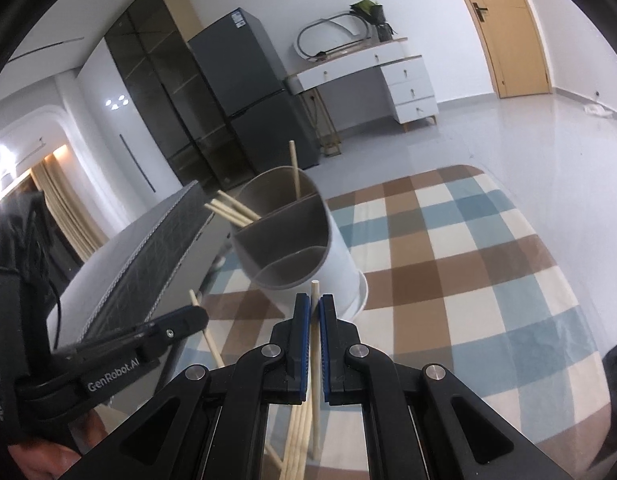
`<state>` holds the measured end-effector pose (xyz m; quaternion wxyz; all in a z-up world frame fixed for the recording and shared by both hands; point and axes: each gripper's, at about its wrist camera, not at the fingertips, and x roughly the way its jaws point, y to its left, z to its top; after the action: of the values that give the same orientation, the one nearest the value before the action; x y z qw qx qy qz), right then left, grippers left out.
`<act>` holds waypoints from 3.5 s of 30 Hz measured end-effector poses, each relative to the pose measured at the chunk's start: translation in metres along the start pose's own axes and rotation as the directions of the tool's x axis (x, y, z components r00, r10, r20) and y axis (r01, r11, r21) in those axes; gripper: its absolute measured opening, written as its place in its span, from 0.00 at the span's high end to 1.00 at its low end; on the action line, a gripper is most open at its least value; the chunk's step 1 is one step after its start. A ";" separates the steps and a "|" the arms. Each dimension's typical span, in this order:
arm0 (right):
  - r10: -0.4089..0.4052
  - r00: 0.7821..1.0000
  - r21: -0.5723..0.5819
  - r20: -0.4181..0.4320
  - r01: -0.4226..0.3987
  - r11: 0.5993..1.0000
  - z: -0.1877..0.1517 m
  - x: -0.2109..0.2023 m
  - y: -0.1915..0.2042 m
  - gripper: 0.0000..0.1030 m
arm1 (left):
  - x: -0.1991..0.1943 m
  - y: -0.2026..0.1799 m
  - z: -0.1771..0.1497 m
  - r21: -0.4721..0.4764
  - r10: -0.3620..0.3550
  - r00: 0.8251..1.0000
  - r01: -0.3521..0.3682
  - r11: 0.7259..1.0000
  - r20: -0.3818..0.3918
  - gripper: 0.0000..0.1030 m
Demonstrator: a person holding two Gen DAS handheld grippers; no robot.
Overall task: Organize utensils
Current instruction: 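Lift both held chopsticks and carry them over the utensil holder, then open both grippers to drop the chopsticks into the holder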
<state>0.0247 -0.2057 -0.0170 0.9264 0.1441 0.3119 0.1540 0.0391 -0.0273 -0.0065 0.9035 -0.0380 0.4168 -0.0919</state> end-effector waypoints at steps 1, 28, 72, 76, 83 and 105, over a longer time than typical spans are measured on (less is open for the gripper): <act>0.002 1.000 -0.005 0.001 -0.002 1.000 0.000 -0.001 0.002 0.96 | -0.006 -0.005 -0.002 0.004 0.004 1.000 -0.004 1.000 -0.009 1.00; -0.032 0.998 -0.073 0.051 0.035 0.997 0.027 -0.029 0.018 0.96 | -0.063 -0.003 0.035 0.051 -0.093 0.995 0.092 0.994 0.027 1.00; 0.127 0.976 -0.375 0.174 -0.054 0.926 0.170 0.068 0.074 0.96 | -0.001 0.071 0.155 -0.164 -0.157 0.936 0.216 0.962 0.314 1.00; 0.127 0.980 -0.417 0.154 -0.052 0.908 0.159 0.073 0.077 0.96 | 0.004 0.065 0.150 -0.126 -0.162 0.941 0.207 0.970 0.298 1.00; 0.126 0.985 -0.413 0.118 -0.066 0.908 0.149 0.080 0.070 0.96 | 0.009 0.057 0.153 -0.106 -0.149 0.951 0.183 0.977 0.270 1.00; 0.139 0.990 -0.285 -0.010 -0.136 0.949 0.140 0.104 0.043 0.91 | 0.023 0.052 0.153 -0.088 -0.149 0.975 0.166 0.982 0.166 1.00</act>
<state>0.1818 -0.1517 0.0500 0.9261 0.0315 0.2708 0.2607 0.1767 0.0178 0.0680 0.9207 -0.1237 0.3432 -0.1388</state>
